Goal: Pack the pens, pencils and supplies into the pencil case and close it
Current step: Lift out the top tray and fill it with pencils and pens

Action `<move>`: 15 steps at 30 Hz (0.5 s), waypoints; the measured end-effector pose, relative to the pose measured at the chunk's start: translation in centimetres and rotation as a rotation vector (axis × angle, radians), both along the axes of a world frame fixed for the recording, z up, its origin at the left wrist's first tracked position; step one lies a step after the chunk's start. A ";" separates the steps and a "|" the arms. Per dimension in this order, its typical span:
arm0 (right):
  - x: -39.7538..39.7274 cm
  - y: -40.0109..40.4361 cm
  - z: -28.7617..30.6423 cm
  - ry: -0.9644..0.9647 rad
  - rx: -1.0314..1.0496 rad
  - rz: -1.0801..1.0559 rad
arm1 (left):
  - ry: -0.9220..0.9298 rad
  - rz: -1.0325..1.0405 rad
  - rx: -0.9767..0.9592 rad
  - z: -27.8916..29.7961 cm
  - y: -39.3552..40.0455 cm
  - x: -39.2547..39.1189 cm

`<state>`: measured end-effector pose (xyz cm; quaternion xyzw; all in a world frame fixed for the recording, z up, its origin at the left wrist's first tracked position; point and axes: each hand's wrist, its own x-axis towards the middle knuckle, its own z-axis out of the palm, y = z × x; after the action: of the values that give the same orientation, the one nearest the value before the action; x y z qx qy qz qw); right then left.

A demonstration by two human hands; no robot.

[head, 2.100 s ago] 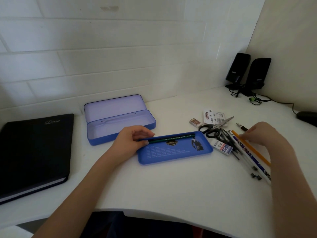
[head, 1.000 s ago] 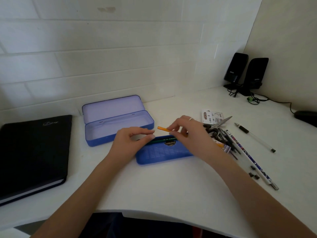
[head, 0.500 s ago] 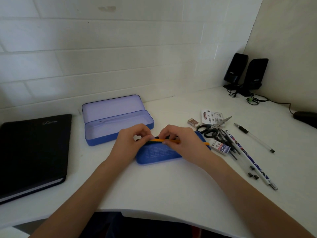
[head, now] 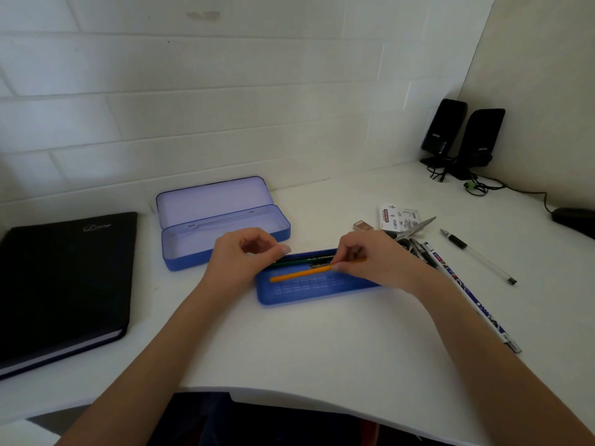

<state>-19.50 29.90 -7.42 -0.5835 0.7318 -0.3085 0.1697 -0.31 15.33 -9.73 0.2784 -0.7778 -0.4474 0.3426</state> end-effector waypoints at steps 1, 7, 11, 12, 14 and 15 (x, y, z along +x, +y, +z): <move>0.1 -0.1 -0.1 -0.004 0.022 0.010 | -0.014 -0.013 0.008 0.0 0.0 0.0; 1.5 -1.1 -1.2 0.109 -0.021 0.068 | -0.161 -0.225 -0.033 -0.3 0.6 -0.1; 1.9 -1.3 -1.5 0.184 -0.069 0.033 | -0.161 -0.222 -0.063 -0.3 0.4 -0.1; 2.0 -1.4 -1.6 0.205 -0.083 0.009 | -0.163 -0.217 -0.077 -0.4 0.3 -0.1; 2.2 -1.6 -1.8 0.240 -0.110 -0.046 | -0.175 -0.192 -0.108 -0.4 0.2 -0.1; 2.3 -1.7 -1.8 0.255 -0.119 -0.072 | -0.175 -0.175 -0.116 -0.4 0.2 -0.1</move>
<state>-17.20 28.25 -9.27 -0.6002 0.7485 -0.2806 0.0295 -0.42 15.54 -10.11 0.2273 -0.8506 -0.4037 0.2487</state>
